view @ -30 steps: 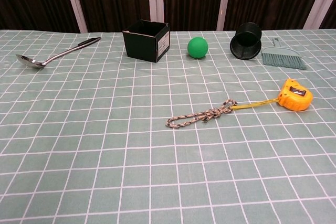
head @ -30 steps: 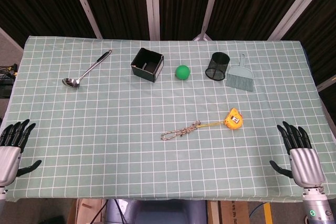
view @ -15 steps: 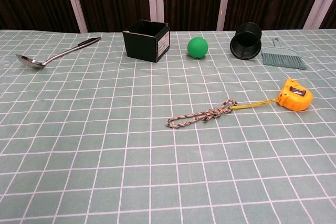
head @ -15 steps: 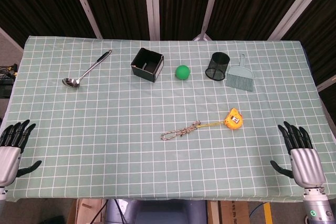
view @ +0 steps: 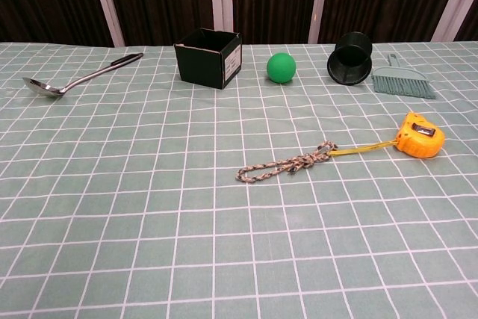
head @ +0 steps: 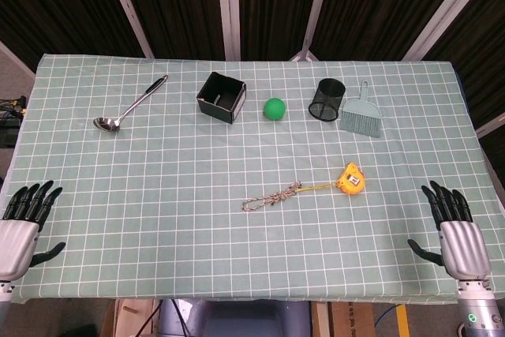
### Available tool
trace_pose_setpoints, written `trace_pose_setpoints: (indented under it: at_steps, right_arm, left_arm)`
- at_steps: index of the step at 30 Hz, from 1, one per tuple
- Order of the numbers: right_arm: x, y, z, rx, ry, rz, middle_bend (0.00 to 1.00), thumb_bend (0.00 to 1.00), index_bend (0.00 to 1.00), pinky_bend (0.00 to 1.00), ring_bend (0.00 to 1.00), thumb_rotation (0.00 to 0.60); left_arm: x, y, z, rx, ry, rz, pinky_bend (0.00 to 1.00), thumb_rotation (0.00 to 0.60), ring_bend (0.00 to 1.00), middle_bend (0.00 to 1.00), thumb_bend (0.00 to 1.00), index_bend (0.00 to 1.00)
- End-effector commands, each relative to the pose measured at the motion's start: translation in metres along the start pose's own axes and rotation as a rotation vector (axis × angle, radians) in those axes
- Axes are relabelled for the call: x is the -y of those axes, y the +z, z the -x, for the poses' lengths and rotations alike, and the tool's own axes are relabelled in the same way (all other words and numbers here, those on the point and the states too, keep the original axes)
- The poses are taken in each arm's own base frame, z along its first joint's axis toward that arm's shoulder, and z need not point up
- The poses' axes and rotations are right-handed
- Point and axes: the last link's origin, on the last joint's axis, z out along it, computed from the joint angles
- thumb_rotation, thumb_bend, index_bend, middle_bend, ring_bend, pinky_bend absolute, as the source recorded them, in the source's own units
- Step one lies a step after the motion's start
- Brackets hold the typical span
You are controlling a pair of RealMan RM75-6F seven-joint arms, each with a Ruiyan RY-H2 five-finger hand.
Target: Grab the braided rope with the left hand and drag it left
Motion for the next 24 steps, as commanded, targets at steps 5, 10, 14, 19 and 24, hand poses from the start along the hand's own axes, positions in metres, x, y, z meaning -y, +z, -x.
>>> trace_pose_setpoints:
  at_steps: [5, 10, 14, 19, 24]
  right_arm:
    - [-0.001, 0.004, 0.001, 0.01, 0.023, 0.017, 0.0, 0.19, 0.0, 0.0, 0.0, 0.6]
    - [-0.003, 0.007, 0.001, 0.012, 0.038, 0.036, 0.0, 0.19, 0.0, 0.0, 0.0, 0.6]
    - [-0.006, 0.008, 0.002, 0.018, 0.046, 0.057, 0.0, 0.19, 0.0, 0.0, 0.0, 0.6]
    - [-0.009, 0.009, 0.0, 0.023, 0.071, 0.083, 0.0, 0.19, 0.0, 0.0, 0.0, 0.6]
    - [-0.01, 0.009, -0.001, 0.027, 0.087, 0.095, 0.0, 0.19, 0.0, 0.0, 0.0, 0.6]
  left_arm:
    - [-0.018, 0.033, -0.009, 0.012, 0.039, 0.13, 0.0, 0.6, 0.0, 0.0, 0.01, 0.01]
    - [-0.046, 0.074, -0.014, 0.062, 0.038, 0.242, 0.0, 0.6, 0.0, 0.0, 0.07, 0.1]
    - [-0.071, 0.107, -0.014, 0.101, 0.016, 0.302, 0.0, 0.6, 0.0, 0.0, 0.12, 0.2]
    - [-0.11, 0.15, -0.009, 0.132, -0.017, 0.35, 0.0, 0.6, 0.0, 0.02, 0.15, 0.35]
    - [-0.153, 0.18, 0.001, 0.155, -0.012, 0.394, 0.0, 0.6, 0.0, 0.03, 0.18, 0.41]
